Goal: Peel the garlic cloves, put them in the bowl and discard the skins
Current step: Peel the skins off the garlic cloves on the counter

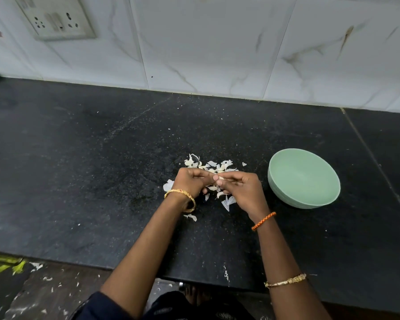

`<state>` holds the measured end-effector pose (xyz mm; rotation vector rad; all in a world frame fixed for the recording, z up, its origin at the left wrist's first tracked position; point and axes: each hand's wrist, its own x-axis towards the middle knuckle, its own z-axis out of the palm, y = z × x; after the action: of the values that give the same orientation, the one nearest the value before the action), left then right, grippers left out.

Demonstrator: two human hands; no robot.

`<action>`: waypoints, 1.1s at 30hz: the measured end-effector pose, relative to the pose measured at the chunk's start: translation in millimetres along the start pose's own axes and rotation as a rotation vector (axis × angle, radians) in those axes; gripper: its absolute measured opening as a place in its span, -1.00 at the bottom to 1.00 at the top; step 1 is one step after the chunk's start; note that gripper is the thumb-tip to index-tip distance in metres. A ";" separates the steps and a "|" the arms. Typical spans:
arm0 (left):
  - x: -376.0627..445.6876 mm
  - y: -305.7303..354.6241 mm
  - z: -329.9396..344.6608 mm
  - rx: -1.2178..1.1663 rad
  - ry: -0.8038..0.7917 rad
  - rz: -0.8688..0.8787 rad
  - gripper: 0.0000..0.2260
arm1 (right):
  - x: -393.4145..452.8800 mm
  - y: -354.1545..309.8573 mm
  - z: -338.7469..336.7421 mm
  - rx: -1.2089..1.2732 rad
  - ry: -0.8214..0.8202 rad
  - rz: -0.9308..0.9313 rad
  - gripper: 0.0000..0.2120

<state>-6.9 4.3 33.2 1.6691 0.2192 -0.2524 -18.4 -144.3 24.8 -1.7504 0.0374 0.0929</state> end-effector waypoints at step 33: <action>7.2 13.8 10.6 0.162 0.086 0.141 -0.90 | 7.8 10.0 10.3 -0.107 0.193 -0.179 -0.91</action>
<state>3.6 -7.8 43.1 1.8492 0.1475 -0.0948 -11.8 -135.8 12.6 -1.8566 0.0167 -0.2089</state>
